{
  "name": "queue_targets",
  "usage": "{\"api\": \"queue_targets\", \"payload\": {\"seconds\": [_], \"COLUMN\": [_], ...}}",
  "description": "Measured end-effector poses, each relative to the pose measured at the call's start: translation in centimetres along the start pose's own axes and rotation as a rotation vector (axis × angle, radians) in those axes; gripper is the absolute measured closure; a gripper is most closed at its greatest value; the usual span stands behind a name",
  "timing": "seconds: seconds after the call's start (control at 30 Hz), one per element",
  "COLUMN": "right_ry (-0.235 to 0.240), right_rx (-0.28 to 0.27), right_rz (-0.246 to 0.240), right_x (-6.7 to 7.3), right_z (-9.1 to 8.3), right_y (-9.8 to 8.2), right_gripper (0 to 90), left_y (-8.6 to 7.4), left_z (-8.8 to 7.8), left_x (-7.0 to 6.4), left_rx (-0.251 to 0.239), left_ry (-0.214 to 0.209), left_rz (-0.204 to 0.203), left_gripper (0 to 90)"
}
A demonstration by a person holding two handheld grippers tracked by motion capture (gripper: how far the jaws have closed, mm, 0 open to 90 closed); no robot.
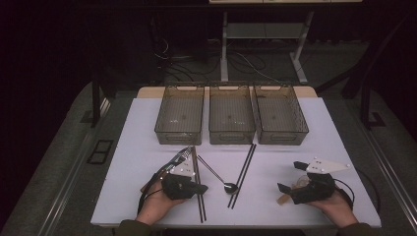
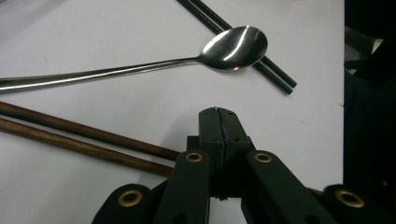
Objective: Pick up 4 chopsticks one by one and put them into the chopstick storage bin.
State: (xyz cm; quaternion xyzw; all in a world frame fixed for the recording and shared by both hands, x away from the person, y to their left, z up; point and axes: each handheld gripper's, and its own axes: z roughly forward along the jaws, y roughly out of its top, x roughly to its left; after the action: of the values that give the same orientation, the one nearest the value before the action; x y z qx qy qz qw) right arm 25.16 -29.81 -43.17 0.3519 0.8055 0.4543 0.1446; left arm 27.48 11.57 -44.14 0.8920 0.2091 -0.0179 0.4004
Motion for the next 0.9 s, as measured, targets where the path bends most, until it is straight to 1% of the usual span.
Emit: {"api": "queue_targets", "payload": {"seconds": [0.13,0.2,0.27,0.4,0.43,0.7,0.73,0.8,0.9], "right_ry": [-0.002,-0.001,-0.002,-0.002,-0.002,-0.002,-0.002,-0.003,-0.003], "right_rx": [-0.002,-0.002,-0.003,-0.004,-0.004,-0.004,-0.005,-0.005,-0.004], "right_rz": [0.001,0.001,0.003,0.003,0.003,0.002,0.002,0.002,0.004], "right_x": [-0.01,-0.01,-0.02,-0.03,-0.03,-0.03,-0.03,-0.03,-0.03], "right_z": [0.0,0.0,0.0,-0.02,-0.03,-0.06,-0.06,-0.06,-0.08], "right_y": [0.01,0.01,0.02,0.01,0.01,0.01,0.01,0.01,0.01], "right_gripper": [1.0,1.0,1.0,1.0,1.0,1.0,1.0,1.0,1.0], "left_y": [-0.01,0.0,-0.01,-0.05,-0.05,-0.15,-0.14,-0.21,-0.26], "left_z": [0.43,0.7,0.88,0.83,0.76,0.48,0.48,0.43,0.29], "left_x": [0.0,-0.03,-0.04,-0.05,-0.01,0.1,0.18,0.1,0.16], "left_rx": [0.012,0.027,0.048,0.047,0.051,0.064,0.069,0.068,0.072], "left_ry": [-0.011,-0.019,-0.015,-0.023,-0.023,-0.031,-0.031,-0.033,-0.034], "left_rz": [-0.005,0.001,0.01,-0.001,0.003,0.001,0.015,0.003,0.008], "left_gripper": [89.1,89.1,89.1,89.1,89.1,89.1,89.1,89.1,89.1]}}
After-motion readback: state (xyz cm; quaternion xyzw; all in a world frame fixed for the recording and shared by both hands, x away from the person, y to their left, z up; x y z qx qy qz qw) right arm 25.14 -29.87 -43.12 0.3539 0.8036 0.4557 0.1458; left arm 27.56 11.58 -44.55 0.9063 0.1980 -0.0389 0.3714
